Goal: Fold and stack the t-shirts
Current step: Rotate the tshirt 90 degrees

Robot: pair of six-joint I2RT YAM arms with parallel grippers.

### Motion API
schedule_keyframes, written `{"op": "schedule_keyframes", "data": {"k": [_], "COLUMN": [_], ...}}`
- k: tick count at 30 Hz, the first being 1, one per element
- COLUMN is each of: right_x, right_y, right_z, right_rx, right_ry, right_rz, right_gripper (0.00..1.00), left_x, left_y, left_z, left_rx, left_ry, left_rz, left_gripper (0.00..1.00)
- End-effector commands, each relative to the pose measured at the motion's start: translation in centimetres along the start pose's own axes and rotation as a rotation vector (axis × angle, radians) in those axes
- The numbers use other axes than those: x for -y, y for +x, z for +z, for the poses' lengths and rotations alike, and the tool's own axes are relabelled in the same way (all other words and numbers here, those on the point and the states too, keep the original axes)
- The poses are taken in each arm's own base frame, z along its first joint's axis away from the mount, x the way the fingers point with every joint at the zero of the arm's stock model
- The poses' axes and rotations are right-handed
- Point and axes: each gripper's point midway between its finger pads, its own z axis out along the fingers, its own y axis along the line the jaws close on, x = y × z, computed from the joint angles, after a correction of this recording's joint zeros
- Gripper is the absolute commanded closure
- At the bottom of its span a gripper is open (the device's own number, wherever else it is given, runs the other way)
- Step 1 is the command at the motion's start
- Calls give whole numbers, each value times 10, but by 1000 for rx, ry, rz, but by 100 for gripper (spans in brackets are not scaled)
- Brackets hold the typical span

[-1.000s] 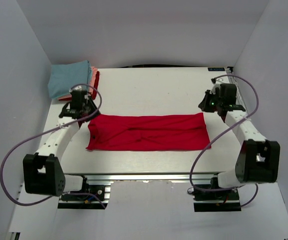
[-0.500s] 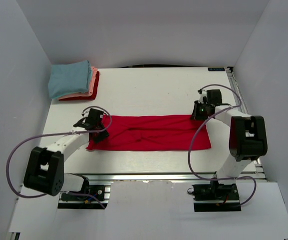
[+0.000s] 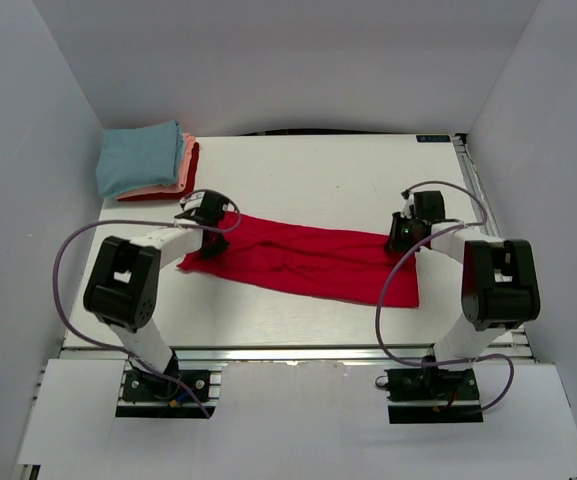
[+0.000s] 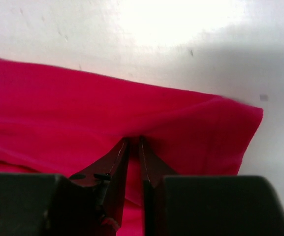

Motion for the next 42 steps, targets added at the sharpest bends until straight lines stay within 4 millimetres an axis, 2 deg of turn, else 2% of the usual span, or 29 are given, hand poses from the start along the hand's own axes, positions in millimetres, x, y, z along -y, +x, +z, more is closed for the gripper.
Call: {"op": "schedule_keyframes", "data": {"k": [1, 2, 4, 5, 7, 8, 9, 10, 11, 12, 14, 15, 18, 19, 20, 21, 22, 23, 24, 26, 27, 28, 29, 30, 31, 33, 34, 36, 42], "right_x": [16, 18, 17, 17, 7, 3, -4, -9, -18, -25, -44, -51, -78, -94, -102, -105, -121, -126, -146, -158, -176, -192, -196, -217, -225, -230, -233, -227, -200], "right_y": [40, 50, 57, 68, 73, 85, 85, 89, 101, 100, 110, 115, 133, 144, 149, 153, 163, 171, 176, 188, 183, 191, 196, 195, 196, 204, 202, 203, 210], "right_z": [-14, -16, -22, -24, -29, -30, -34, -36, -36, -40, -43, -46, -48, -49, -49, -44, -44, -39, -39, -32, -32, -33, -27, -30, -28, -21, -21, -20, -25], "right_rx": [-100, -122, -128, -155, -148, -168, -152, -149, -168, -147, -147, -136, -121, -136, -143, -124, -140, -148, -152, -168, -153, -163, -166, -165, -168, -177, -174, -166, -146], "right_ry": [112, 129, 142, 147, 129, 126, 116, 110, 101, 97, 77, 73, 32, 10, -6, 2, -29, -20, -53, -40, -68, -94, -76, -114, -121, -89, -78, -52, 9], "right_rz": [99, 134, 176, 202, 258, 270, 306, 316, 308, 335, 320, 353, 334, 343, 348, 374, 336, 326, 307, 281, 275, 254, 243, 221, 209, 173, 166, 162, 168], "right_gripper": [79, 78, 76, 76, 75, 75, 74, 72, 71, 70, 67, 66, 66, 66, 66, 68, 68, 68, 68, 68, 66, 65, 64, 61, 61, 60, 60, 60, 59], "left_x": [8, 23, 36, 46, 76, 89, 113, 123, 134, 154, 172, 191, 217, 232, 240, 256, 262, 267, 275, 278, 281, 284, 283, 286, 287, 287, 285, 277, 258], "left_y": [-10, -28, -31, -35, -49, -50, -53, -54, -54, -60, -59, -63, -61, -62, -59, -64, -52, -49, -52, -44, -46, -49, -46, -48, -47, -49, -50, -62, -125], "left_z": [24, 22, 38, 42, 57, 62, 73, 78, 84, 95, 101, 109, 115, 121, 124, 119, 128, 129, 129, 138, 140, 141, 147, 149, 151, 159, 162, 171, 182], "left_rx": [12, 36, 6, 0, -1, -23, -44, -64, -77, -74, -91, -78, -97, -89, -93, -85, -111, -110, -93, -109, -97, -93, -96, -87, -87, -79, -79, -59, 26], "left_ry": [-51, -37, -36, -20, 36, 76, 133, 154, 180, 215, 250, 275, 337, 367, 385, 443, 468, 486, 512, 524, 534, 545, 542, 553, 561, 565, 563, 542, 568], "left_rz": [35, 33, 75, 85, 104, 111, 126, 135, 151, 158, 193, 207, 236, 241, 241, 239, 239, 242, 238, 231, 228, 218, 214, 205, 195, 180, 172, 146, -10], "left_gripper": [64, 64, 65, 65, 65, 67, 69, 70, 70, 72, 73, 73, 73, 73, 73, 74, 74, 74, 74, 74, 74, 74, 74, 74, 74, 74, 74, 74, 75]}}
